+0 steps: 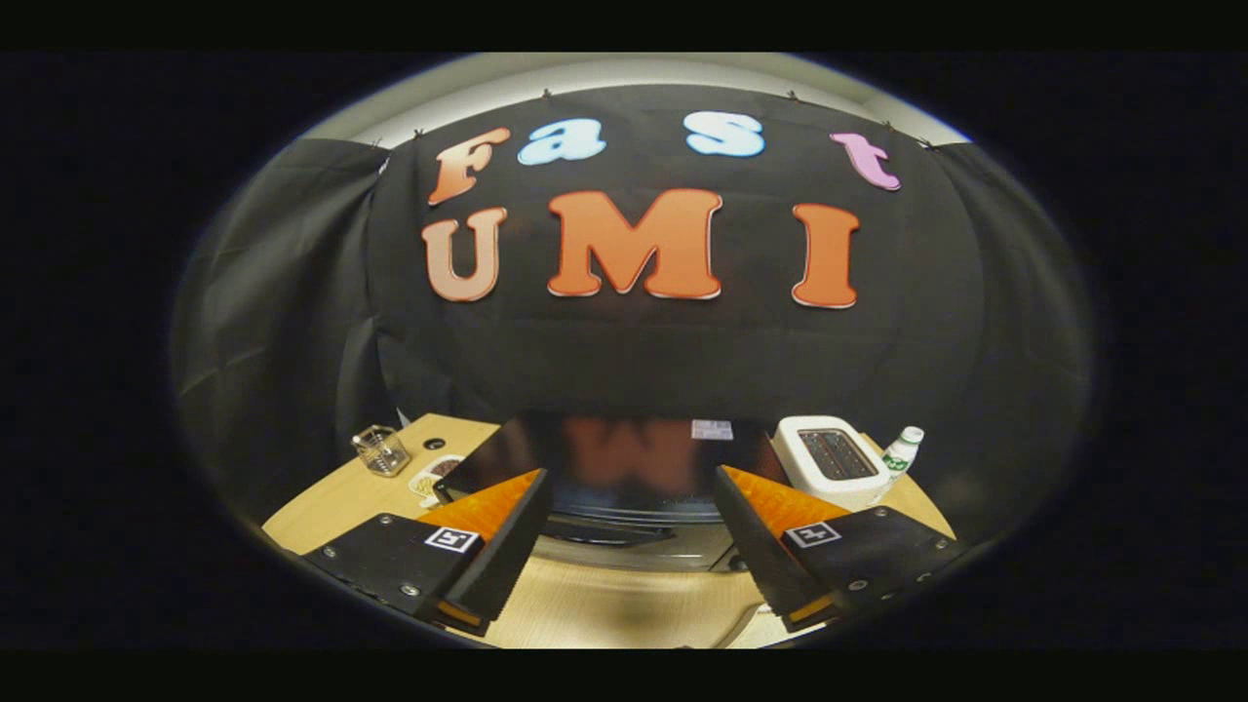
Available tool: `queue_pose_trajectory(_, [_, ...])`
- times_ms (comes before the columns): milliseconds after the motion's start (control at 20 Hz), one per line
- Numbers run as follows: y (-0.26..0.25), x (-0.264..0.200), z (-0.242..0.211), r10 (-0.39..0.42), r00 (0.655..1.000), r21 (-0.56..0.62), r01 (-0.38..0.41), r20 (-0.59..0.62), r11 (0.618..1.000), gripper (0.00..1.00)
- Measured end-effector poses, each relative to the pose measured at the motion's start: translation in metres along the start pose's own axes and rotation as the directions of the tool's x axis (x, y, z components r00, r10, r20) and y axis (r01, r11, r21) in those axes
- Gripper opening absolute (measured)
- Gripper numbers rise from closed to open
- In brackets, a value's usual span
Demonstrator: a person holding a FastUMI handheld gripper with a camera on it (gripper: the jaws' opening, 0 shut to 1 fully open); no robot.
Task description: Open the toaster oven, put the food inside, and close the toaster oven door.
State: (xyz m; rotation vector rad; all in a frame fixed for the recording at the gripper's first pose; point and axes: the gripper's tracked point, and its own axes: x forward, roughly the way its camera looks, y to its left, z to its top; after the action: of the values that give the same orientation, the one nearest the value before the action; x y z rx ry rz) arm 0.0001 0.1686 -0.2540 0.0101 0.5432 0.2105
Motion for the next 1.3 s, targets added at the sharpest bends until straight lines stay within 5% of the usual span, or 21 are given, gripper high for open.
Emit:
queue_pose_trajectory(450, [0.017,0.042,-0.049,-0.018,0.987,0.053,0.027,-0.157,0.998,0.98])
queue_pose_trajectory(900, [0.021,0.028,-0.057,-0.044,0.995,0.018,0.046,-0.085,0.999,0.94])
queue_pose_trajectory(1300, [0.037,-0.035,-0.119,0.08,0.963,-0.026,-0.089,-0.257,0.996,0.94])
